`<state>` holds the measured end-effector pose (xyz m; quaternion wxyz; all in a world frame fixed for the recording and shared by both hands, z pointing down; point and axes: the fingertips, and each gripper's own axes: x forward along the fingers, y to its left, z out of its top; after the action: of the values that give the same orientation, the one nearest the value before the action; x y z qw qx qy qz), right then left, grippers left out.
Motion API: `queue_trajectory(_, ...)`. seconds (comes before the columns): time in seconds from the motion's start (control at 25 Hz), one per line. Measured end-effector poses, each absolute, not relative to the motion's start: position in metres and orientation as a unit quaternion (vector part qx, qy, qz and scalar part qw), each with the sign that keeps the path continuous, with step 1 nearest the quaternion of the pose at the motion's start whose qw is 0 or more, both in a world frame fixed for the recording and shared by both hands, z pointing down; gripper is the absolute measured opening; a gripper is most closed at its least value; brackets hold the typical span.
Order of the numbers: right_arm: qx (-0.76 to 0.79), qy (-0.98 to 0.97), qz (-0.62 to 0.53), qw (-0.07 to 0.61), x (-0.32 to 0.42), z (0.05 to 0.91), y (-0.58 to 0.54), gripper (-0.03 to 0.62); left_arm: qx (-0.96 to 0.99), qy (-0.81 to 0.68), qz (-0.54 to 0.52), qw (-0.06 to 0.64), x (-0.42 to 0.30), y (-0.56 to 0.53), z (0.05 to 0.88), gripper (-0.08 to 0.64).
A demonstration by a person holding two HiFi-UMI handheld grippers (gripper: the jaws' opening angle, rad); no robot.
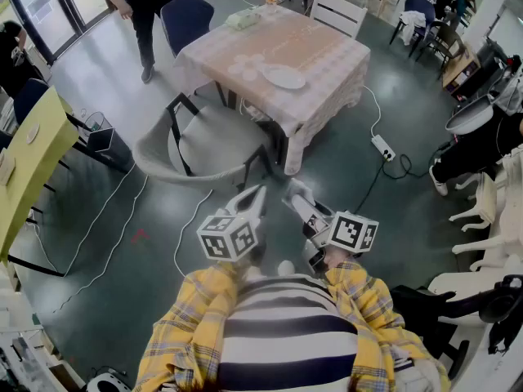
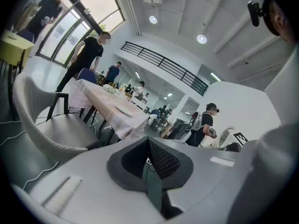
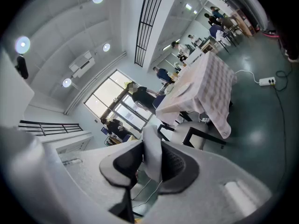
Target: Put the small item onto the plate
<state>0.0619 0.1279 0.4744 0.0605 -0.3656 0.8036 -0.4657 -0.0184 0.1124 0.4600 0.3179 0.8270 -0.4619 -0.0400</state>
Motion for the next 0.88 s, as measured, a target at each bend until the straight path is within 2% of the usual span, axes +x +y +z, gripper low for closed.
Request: queue_trajectory(0.88, -0.379, 0.786, -0.48, 0.086, 0.01, 0.487, 0.108, 0.091, 0.839, -0.433, -0.031, 0.329, -0.068, 0.102, 0.477, -0.014)
